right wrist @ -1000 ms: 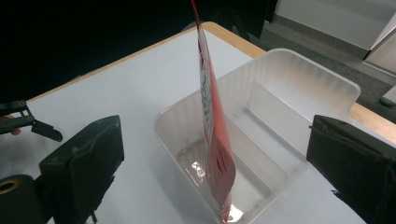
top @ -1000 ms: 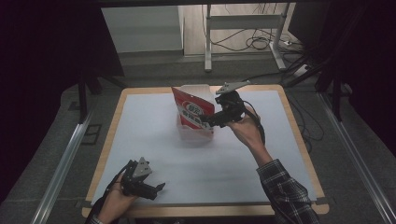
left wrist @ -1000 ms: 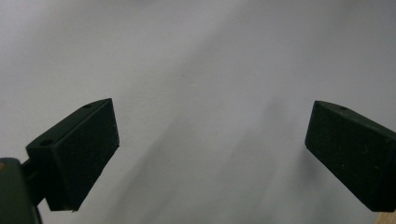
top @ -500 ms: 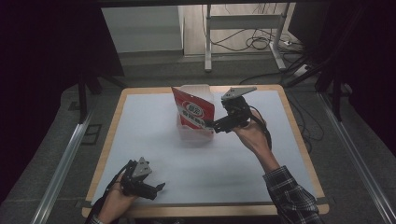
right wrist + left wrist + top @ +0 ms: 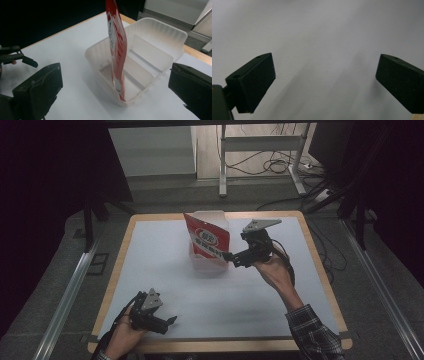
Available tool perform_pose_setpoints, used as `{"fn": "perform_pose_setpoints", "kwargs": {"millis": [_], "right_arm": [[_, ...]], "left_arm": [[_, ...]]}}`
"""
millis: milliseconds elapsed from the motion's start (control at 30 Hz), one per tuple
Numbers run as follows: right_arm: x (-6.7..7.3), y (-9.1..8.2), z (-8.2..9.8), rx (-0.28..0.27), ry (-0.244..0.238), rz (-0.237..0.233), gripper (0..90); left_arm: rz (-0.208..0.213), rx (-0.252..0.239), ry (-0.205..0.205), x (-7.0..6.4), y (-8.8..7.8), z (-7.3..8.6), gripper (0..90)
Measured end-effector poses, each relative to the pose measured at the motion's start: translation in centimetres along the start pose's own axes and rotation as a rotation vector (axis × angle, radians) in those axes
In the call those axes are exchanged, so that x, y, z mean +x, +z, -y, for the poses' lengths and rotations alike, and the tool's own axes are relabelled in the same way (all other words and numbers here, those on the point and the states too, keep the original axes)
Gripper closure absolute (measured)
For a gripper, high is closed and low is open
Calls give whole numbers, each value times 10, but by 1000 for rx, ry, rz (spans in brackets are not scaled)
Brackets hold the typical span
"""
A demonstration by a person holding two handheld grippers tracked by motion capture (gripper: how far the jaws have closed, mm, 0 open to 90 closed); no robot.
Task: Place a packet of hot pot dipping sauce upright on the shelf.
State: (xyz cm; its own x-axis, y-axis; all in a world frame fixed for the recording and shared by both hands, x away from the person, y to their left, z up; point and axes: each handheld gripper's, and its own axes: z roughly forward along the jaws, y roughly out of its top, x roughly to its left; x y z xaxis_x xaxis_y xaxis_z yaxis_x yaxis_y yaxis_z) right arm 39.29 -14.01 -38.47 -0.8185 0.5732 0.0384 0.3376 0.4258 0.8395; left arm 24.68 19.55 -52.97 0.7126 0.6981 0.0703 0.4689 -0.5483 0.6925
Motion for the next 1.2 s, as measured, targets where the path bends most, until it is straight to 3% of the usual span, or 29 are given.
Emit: {"fn": "perform_pose_setpoints", "kwargs": {"millis": [1200], "right_arm": [[10, -13, 44, 15, -43, 52, 0]], "left_arm": [[-3, 1, 6, -1, 0, 0, 25]]}}
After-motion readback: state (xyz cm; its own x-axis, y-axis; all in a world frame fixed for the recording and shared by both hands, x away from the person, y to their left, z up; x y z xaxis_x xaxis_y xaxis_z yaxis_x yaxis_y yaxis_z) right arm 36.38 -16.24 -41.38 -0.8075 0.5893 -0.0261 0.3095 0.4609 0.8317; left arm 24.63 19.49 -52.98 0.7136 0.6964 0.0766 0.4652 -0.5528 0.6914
